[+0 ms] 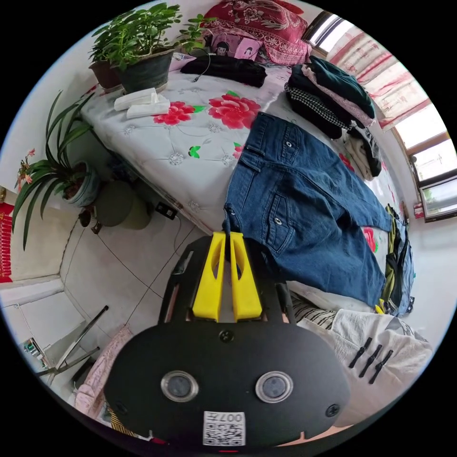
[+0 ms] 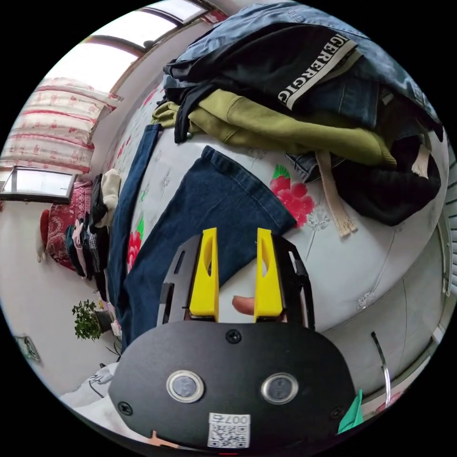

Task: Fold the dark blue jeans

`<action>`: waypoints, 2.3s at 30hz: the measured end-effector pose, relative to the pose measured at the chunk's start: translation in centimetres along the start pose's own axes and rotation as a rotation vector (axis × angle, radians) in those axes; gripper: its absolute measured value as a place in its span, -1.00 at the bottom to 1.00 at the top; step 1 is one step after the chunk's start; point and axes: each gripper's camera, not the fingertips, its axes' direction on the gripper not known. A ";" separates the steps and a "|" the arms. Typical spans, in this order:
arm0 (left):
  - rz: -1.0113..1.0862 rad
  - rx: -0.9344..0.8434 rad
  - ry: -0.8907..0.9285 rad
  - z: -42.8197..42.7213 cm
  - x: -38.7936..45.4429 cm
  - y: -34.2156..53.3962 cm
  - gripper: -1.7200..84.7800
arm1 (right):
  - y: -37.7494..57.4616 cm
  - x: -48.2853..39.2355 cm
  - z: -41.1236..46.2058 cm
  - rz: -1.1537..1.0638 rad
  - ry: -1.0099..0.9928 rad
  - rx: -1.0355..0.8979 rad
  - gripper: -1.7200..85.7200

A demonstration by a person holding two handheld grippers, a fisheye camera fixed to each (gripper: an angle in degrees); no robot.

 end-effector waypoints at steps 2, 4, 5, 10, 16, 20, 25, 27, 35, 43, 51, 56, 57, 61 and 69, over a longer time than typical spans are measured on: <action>0.001 -0.021 0.001 0.9 0.5 0.5 -0.97 | -0.1 -0.4 1.1 -0.003 0.039 -0.023 -0.77; -0.020 -0.036 -0.069 1.1 0.6 1.5 -0.97 | 0.8 -1.8 0.7 -0.044 0.096 0.047 -0.78; -0.034 -0.037 -0.121 1.0 0.5 2.3 -0.96 | 1.0 -2.2 0.6 -0.061 0.103 0.059 -0.78; 0.017 0.012 -0.234 -0.5 1.7 2.7 -0.88 | 1.2 -7.4 1.0 -0.243 0.114 0.094 -0.78; 0.141 0.097 -0.112 2.4 9.4 -7.4 -0.78 | -2.6 -19.1 6.7 -0.490 0.091 0.031 -0.77; 0.298 0.082 -0.082 7.4 17.1 -17.0 -0.76 | -5.5 -27.9 11.7 -0.662 0.113 -0.034 -0.76; 0.439 0.010 -0.147 14.3 24.1 -26.4 -0.74 | -9.4 -39.0 19.6 -0.888 0.254 -0.096 -0.74; 0.488 -0.036 -0.205 17.6 25.9 -28.6 -0.72 | -10.6 -41.7 22.7 -0.966 0.320 -0.130 -0.74; 0.750 -0.132 -0.301 25.6 29.7 -29.1 -0.95 | -10.6 -47.2 35.3 -1.331 0.572 -0.320 -0.80; 0.561 0.031 -0.205 16.3 26.1 -29.0 -0.98 | -7.9 -46.1 28.7 -1.369 0.390 -0.174 -0.96; 0.458 0.531 -0.050 -5.6 18.9 -11.8 -0.98 | 6.2 -34.6 9.5 -1.347 0.247 0.213 -0.96; 0.178 0.344 -0.019 -3.0 8.9 0.0 -0.98 | 14.7 -23.0 11.7 -1.142 0.272 -0.201 -0.93; 0.120 0.304 0.001 -1.7 7.2 0.9 -0.98 | 16.2 -21.0 12.7 -1.084 0.282 -0.293 -0.91; -0.190 0.119 0.112 4.3 -1.1 5.0 -0.98 | 17.7 -19.9 10.9 -1.002 0.145 -0.232 -0.84; -0.297 0.230 0.222 1.2 -5.0 4.6 -0.89 | 21.6 -27.2 14.5 -1.411 0.031 -0.301 -0.76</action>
